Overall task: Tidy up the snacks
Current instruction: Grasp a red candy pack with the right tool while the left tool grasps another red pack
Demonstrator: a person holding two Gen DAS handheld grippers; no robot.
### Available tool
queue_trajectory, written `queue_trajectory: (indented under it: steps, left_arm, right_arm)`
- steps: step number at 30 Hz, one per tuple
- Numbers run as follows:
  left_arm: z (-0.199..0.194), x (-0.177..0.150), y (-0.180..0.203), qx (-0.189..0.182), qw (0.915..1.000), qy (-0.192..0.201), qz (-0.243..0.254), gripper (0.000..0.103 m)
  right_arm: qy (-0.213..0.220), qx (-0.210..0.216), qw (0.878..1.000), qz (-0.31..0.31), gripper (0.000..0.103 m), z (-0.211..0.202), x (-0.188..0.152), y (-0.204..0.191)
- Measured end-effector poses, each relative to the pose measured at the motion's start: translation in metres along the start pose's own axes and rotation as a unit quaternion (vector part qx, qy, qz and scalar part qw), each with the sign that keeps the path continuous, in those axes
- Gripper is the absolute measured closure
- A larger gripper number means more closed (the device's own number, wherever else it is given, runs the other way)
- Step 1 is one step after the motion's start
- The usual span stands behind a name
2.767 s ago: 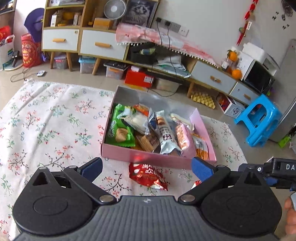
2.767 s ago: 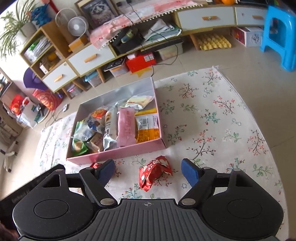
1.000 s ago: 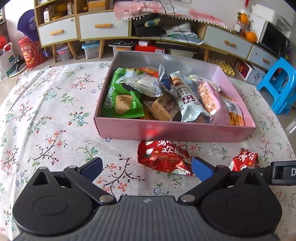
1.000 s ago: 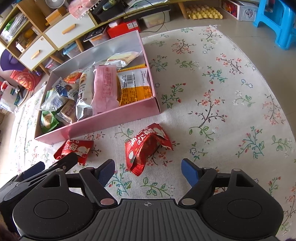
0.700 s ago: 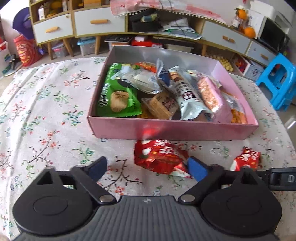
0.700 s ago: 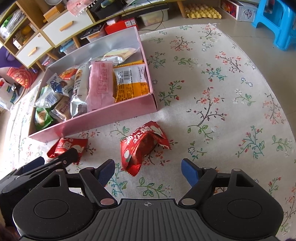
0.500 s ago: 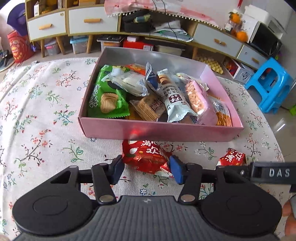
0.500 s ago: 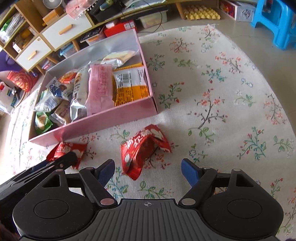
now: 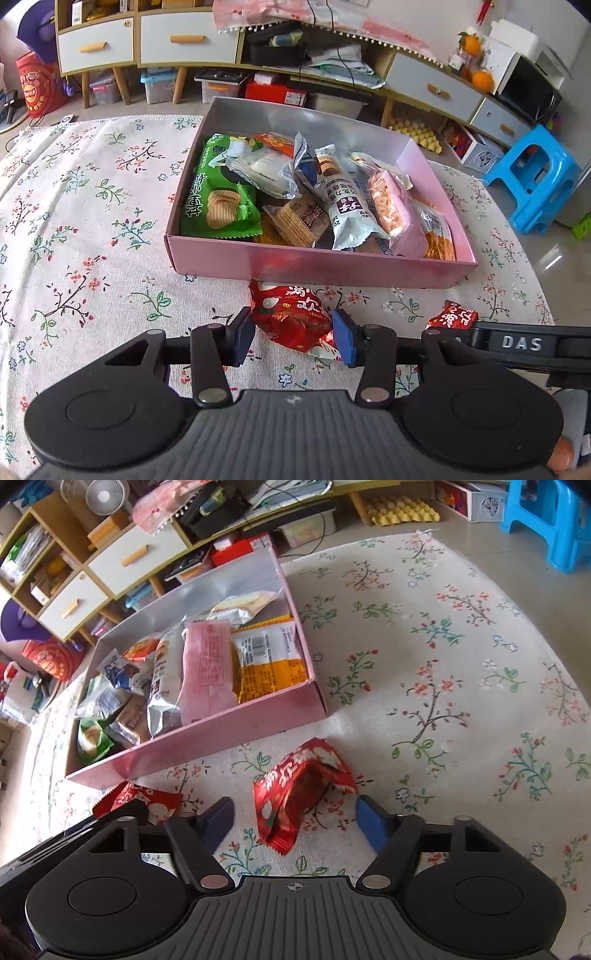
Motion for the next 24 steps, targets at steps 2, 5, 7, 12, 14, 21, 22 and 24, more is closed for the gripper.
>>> queue_trajectory:
  steps: [2,5,7,12,14,21,22,24]
  left_arm:
    - [-0.001,0.000,0.000,-0.004,1.0000,0.000,-0.003,0.062]
    - [-0.004,0.001,-0.001,-0.011,0.9999,0.001,-0.004,0.062]
    - [-0.004,0.002,0.000,-0.012,0.9999,0.001,-0.006,0.062]
    - [-0.005,0.003,0.001,-0.020,0.9997,0.002,-0.010,0.063]
    - [-0.006,0.002,0.001,-0.024,0.9997,0.001,-0.011,0.063]
    - [-0.008,0.000,0.005,-0.024,0.9997,0.001,-0.005,0.063]
    - [-0.009,0.001,0.006,-0.023,0.9997,0.002,-0.005,0.063]
    - [-0.011,0.002,0.006,-0.024,0.9997,0.005,-0.005,0.063]
  right_arm:
    - [0.003,0.002,1.000,-0.002,0.059,0.000,0.001,0.000]
    - [-0.007,0.025,1.000,0.008,0.070,0.000,0.002,0.000]
    - [-0.005,0.024,1.000,0.003,0.071,0.000,0.001,-0.002]
    - [-0.004,0.034,0.999,0.006,0.071,-0.004,0.002,-0.005]
    - [-0.002,0.037,0.999,0.001,0.071,-0.007,0.002,-0.007]
    - [0.005,0.041,0.999,-0.006,0.071,-0.012,0.004,-0.012]
    - [0.003,0.041,0.999,-0.007,0.071,-0.012,0.003,-0.012]
    - [0.001,0.041,0.999,-0.008,0.071,-0.012,0.003,-0.013]
Point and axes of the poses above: each gripper's, at about its wrist camera, not at the fingertips, and z roughly the way its jaws point, y to its right, x to its top, the point moved 5 cm from there along z, roughly the way its jaws point, and after that the axes turned 2 degrees about -z, right-handed, at the moved point
